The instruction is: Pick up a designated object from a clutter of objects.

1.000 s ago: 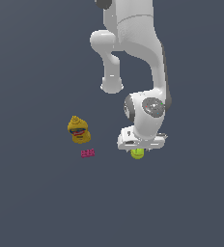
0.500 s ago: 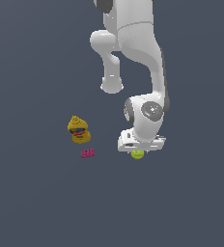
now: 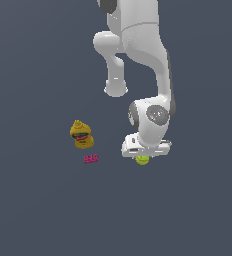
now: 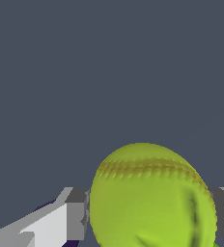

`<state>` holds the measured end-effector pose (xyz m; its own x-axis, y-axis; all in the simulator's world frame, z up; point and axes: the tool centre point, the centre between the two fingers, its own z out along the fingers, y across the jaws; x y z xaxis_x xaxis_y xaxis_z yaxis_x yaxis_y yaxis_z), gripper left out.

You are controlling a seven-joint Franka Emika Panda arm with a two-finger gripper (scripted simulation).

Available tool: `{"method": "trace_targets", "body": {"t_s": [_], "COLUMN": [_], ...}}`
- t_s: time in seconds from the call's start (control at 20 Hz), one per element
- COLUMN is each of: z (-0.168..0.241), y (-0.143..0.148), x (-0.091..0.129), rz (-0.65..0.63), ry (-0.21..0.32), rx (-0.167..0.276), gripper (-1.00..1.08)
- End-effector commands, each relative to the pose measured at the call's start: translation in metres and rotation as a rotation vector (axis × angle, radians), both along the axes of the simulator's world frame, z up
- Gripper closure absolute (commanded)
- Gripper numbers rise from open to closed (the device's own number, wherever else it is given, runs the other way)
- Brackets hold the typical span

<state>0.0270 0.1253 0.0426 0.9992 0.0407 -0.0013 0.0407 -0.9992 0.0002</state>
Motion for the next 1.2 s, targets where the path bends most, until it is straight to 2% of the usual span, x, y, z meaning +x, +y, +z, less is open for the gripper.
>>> {"method": "trace_targets", "body": {"t_s": [0.0,0.3,0.55,1.15], "z": [0.004,0.026,0.061,0.190], "y": [0.001,0.003,0.008,0.025], "x": [0.000,-0.003,-0.007,-0.021], "rz": [0.000,0.000,0.000,0.001], "ry": [-0.002,-0.002,-0.002,-0.002], "rx": [0.000,0.000,0.000,0.000], "gripper": [1.08,1.08,1.08,1.08]}}
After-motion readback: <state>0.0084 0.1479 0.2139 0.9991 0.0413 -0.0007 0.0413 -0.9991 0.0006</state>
